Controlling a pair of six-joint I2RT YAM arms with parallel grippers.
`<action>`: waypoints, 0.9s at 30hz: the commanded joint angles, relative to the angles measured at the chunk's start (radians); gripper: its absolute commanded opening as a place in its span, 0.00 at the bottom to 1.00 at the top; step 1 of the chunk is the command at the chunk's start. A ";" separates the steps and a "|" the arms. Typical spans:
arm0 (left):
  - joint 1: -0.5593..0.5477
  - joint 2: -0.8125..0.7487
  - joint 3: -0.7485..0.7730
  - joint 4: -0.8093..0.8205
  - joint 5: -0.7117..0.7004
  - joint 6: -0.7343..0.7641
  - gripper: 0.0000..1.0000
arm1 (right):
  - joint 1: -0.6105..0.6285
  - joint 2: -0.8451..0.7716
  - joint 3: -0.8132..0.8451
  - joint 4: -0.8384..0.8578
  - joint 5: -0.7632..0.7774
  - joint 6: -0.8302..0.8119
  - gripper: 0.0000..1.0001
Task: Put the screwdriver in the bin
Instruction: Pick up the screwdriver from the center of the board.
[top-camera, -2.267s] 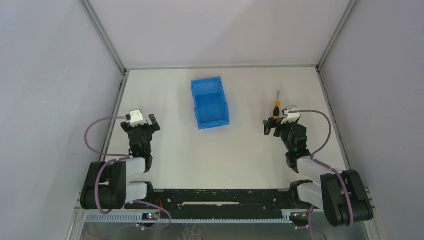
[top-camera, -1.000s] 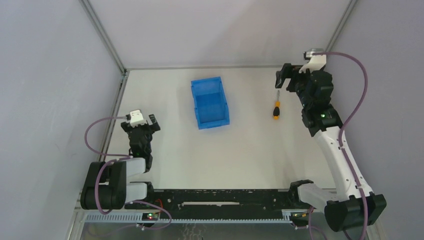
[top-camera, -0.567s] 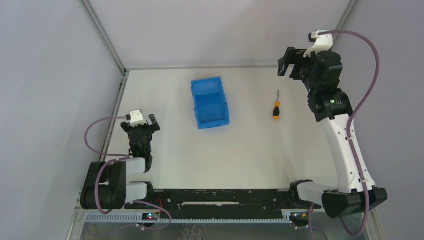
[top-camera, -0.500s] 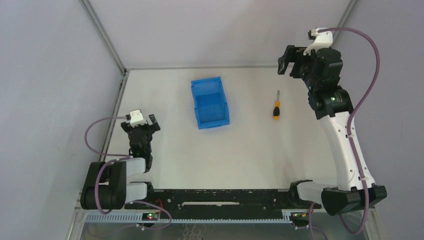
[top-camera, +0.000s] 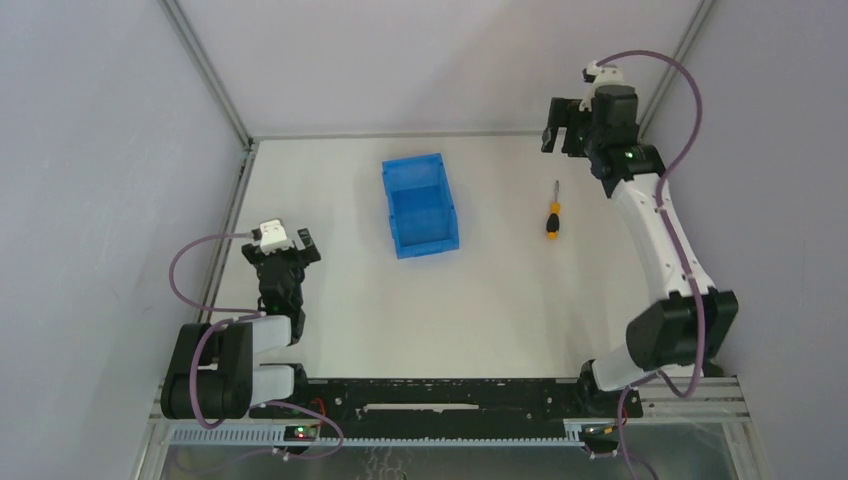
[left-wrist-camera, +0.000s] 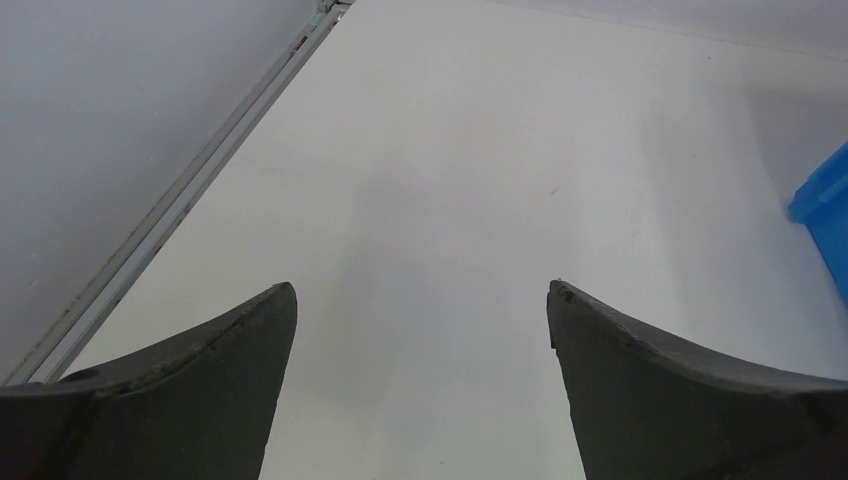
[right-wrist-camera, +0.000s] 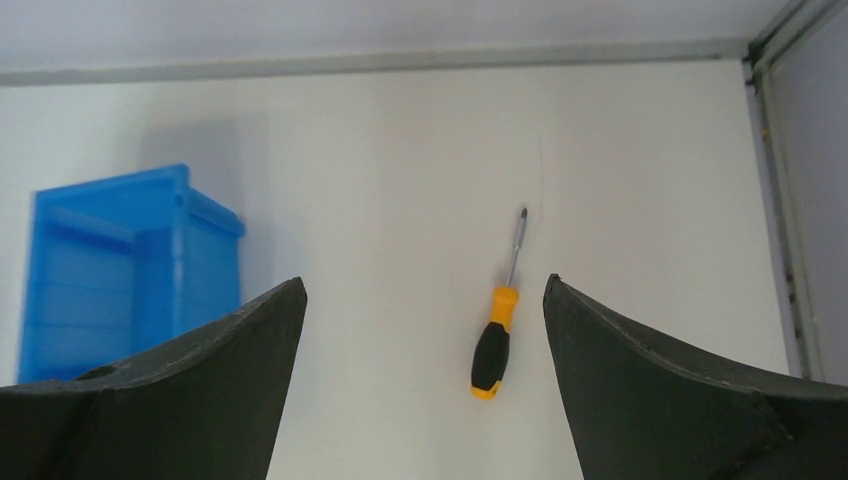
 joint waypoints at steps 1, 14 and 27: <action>-0.005 -0.007 0.035 0.031 -0.013 0.024 1.00 | -0.021 0.099 0.036 -0.011 0.012 0.013 0.97; -0.005 -0.008 0.036 0.031 -0.014 0.024 1.00 | -0.059 0.425 0.025 -0.029 0.026 0.014 0.96; -0.005 -0.007 0.035 0.031 -0.013 0.024 1.00 | -0.074 0.595 0.010 -0.053 0.030 0.033 0.92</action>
